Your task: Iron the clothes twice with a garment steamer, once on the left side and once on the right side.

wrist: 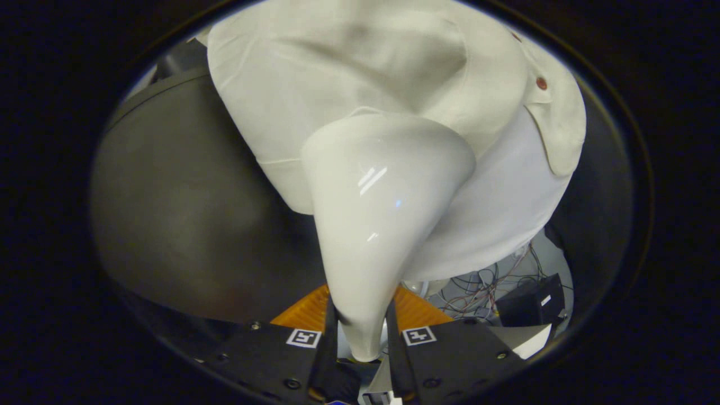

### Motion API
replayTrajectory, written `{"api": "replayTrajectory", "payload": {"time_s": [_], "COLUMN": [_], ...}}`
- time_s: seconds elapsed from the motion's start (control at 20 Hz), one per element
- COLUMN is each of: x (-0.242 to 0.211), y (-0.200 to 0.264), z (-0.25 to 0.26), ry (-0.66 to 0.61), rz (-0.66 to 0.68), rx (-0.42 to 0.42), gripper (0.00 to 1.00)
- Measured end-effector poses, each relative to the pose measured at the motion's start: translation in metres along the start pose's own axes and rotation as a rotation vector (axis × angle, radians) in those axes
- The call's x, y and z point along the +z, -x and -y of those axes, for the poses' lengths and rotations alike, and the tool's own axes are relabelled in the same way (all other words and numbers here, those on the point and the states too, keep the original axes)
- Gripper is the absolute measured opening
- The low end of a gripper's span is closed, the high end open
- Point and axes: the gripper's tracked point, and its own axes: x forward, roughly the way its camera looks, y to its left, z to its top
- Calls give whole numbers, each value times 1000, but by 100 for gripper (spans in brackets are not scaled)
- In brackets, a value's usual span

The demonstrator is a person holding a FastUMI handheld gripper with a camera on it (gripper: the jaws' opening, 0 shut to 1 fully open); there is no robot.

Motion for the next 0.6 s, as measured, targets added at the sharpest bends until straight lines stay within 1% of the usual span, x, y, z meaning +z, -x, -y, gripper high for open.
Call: {"api": "replayTrajectory", "payload": {"time_s": [0.15, 0.3, 0.45, 0.6], "x": [22, 49, 65, 93], "y": [16, 50, 98, 143], "z": [6, 18, 33, 46], "ry": [-26, -27, -10, -11], "rz": [68, 160, 224, 300], "rx": [0, -2, -18, -33], "gripper": [39, 38, 39, 38]}}
